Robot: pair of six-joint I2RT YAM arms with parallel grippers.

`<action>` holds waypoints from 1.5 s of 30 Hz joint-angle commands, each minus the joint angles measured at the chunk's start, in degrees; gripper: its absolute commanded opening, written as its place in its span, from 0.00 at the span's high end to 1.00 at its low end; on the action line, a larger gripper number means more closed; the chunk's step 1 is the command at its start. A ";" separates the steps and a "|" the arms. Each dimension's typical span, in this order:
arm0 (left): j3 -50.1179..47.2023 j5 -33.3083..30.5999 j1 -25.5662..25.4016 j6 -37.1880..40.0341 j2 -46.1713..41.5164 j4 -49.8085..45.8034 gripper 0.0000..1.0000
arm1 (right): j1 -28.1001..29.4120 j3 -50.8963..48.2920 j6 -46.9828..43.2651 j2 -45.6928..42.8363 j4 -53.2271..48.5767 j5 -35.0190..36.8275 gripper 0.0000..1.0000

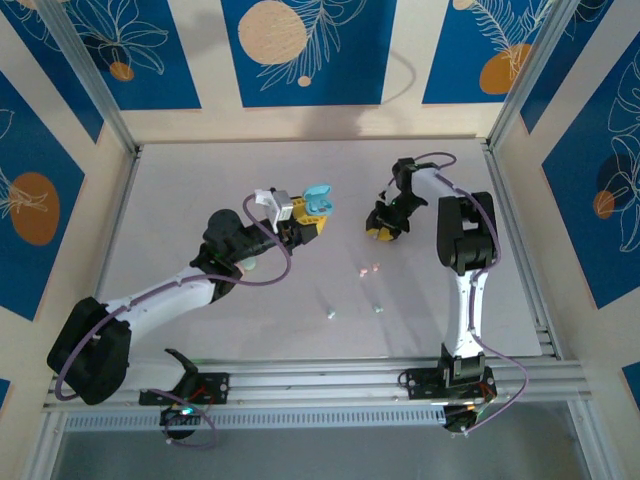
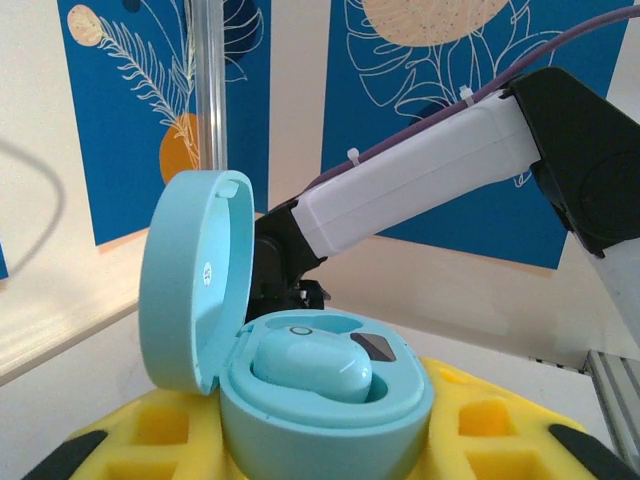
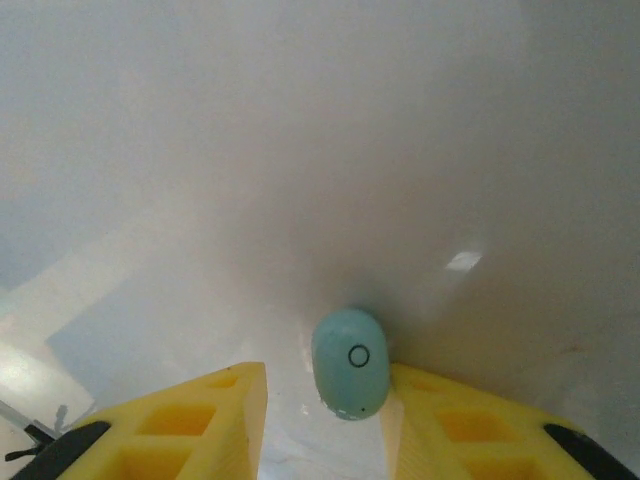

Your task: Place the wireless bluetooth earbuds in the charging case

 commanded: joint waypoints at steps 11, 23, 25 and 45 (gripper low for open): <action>0.93 0.93 -0.33 -0.47 -0.21 2.74 0.76 | 1.09 0.14 0.27 -5.91 -2.53 6.17 0.64; 0.41 0.30 -0.29 0.39 -1.87 1.80 0.76 | 3.81 10.68 1.28 1.19 -5.95 13.29 0.62; 0.37 0.14 -0.32 0.51 -2.14 1.65 0.75 | 4.23 12.12 2.03 2.28 -6.47 13.17 0.62; -0.81 -0.14 -0.34 1.10 -3.31 1.51 0.75 | 7.15 15.69 2.96 6.94 -8.33 14.27 0.62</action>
